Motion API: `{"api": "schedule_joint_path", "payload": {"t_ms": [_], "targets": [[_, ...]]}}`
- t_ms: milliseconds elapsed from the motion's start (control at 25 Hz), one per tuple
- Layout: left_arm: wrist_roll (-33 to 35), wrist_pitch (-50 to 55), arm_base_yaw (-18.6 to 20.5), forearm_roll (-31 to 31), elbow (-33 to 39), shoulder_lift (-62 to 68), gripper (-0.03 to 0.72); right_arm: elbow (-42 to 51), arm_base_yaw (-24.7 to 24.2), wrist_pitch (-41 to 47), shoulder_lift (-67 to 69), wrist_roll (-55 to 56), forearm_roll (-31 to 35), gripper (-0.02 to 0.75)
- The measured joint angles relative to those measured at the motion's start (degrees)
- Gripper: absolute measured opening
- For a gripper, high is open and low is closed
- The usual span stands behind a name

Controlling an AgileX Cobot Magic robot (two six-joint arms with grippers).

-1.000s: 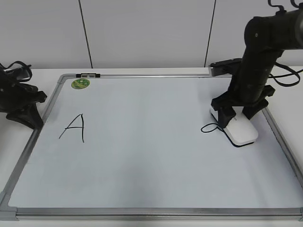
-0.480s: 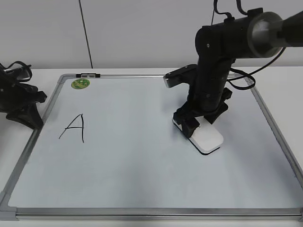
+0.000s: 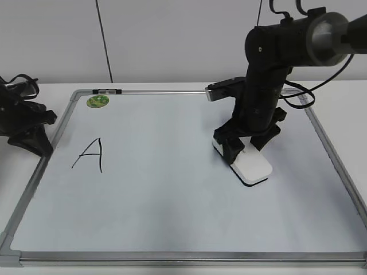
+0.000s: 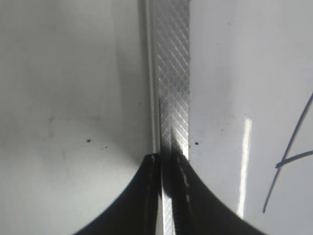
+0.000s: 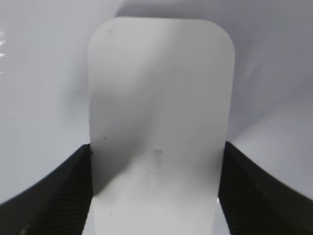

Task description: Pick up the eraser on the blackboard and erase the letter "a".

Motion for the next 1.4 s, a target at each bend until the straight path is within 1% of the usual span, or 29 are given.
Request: {"api": "schedule_joint_path", "payload": {"t_ms": [120, 280, 520, 720, 840, 1040, 1240, 1400], "targets": [[0.0, 0.0, 0.0, 0.0, 0.0, 0.0, 0.035, 0.0, -1.7, 0.0, 0.0, 0.7, 0.0, 0.540], [0.0, 0.0, 0.0, 0.0, 0.0, 0.0, 0.035, -0.1, -3.8, 0.0, 0.0, 2.0, -2.1, 0.540], [0.0, 0.0, 0.0, 0.0, 0.0, 0.0, 0.039, -0.1, -7.2, 0.0, 0.0, 2.5, -2.1, 0.540], [0.0, 0.0, 0.0, 0.0, 0.0, 0.0, 0.039, -0.3, -8.6, 0.6, -0.1, 2.6, -2.1, 0.540], [0.0, 0.0, 0.0, 0.0, 0.0, 0.0, 0.041, -0.1, -9.1, 1.4, -1.1, 2.6, -3.8, 0.540], [0.0, 0.0, 0.0, 0.0, 0.0, 0.0, 0.042, 0.1, -9.4, 4.4, -7.5, 2.6, -5.3, 0.540], [0.0, 0.0, 0.0, 0.0, 0.0, 0.0, 0.044, 0.1, -10.0, 7.6, -13.3, 2.9, -4.7, 0.540], [0.0, 0.0, 0.0, 0.0, 0.0, 0.0, 0.044, 0.9, -13.5, 8.2, -14.5, 3.1, -1.8, 0.540]]}}
